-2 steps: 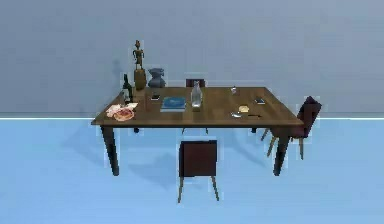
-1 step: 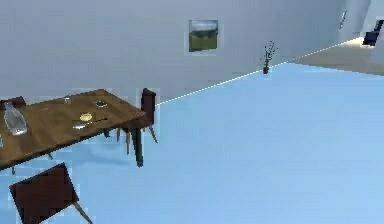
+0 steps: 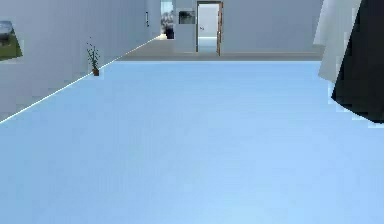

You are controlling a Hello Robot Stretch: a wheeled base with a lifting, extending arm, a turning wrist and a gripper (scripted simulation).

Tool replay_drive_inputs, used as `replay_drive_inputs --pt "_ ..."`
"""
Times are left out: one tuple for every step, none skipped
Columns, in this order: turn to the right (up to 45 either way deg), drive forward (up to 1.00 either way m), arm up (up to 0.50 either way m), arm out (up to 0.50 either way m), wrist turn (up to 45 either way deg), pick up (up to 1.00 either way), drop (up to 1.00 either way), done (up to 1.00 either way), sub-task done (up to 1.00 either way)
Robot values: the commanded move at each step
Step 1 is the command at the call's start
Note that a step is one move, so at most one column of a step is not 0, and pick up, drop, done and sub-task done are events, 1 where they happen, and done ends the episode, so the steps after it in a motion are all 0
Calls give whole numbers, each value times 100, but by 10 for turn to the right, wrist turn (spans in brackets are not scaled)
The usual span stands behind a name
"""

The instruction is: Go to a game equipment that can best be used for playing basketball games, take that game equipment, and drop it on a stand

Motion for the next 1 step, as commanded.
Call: replay_drive_inputs --pt "30 0 0 0 0 0 0 0 0"
